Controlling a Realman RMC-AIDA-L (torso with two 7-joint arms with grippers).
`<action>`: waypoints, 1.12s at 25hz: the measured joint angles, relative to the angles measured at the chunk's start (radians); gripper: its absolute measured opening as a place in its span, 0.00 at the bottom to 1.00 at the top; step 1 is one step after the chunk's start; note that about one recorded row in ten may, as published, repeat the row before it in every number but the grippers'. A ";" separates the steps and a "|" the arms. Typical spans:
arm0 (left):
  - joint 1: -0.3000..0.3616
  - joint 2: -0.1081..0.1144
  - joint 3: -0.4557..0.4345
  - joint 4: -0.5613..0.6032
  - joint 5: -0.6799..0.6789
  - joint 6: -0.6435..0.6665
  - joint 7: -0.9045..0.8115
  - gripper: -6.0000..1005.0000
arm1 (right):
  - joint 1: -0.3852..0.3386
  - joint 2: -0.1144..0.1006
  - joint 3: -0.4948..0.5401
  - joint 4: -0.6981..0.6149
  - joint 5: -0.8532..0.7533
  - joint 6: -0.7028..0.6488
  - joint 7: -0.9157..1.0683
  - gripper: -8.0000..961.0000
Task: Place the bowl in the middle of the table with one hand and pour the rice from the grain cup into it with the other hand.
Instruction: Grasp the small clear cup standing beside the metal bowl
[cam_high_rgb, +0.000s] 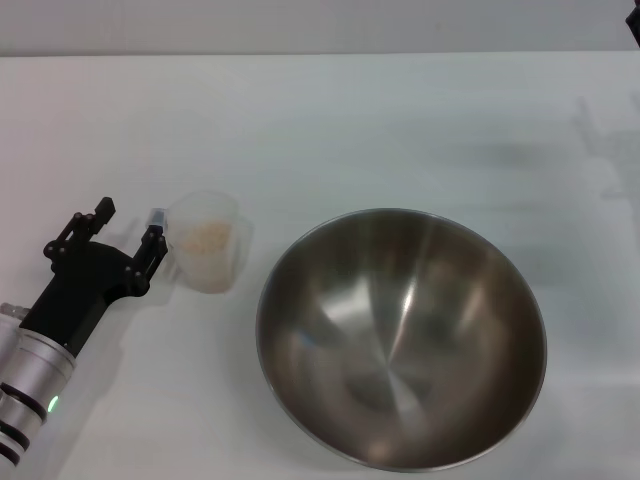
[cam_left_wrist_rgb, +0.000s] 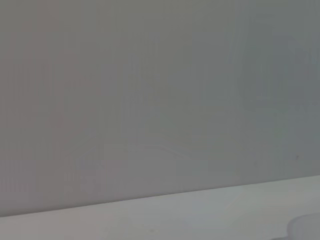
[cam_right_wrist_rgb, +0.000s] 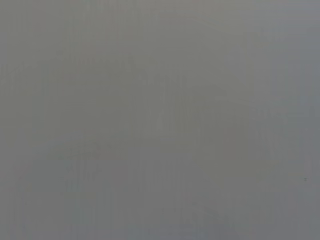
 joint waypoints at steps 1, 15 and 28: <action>0.000 0.000 0.000 -0.001 0.000 0.000 -0.001 0.75 | 0.000 0.000 0.000 0.000 0.000 0.000 0.000 0.81; 0.000 0.000 0.010 -0.023 0.008 0.006 -0.004 0.21 | 0.000 -0.002 0.000 0.003 0.001 0.000 0.000 0.81; -0.004 -0.001 0.011 -0.067 0.011 0.157 0.235 0.04 | -0.007 -0.001 0.000 0.011 0.001 -0.008 0.000 0.81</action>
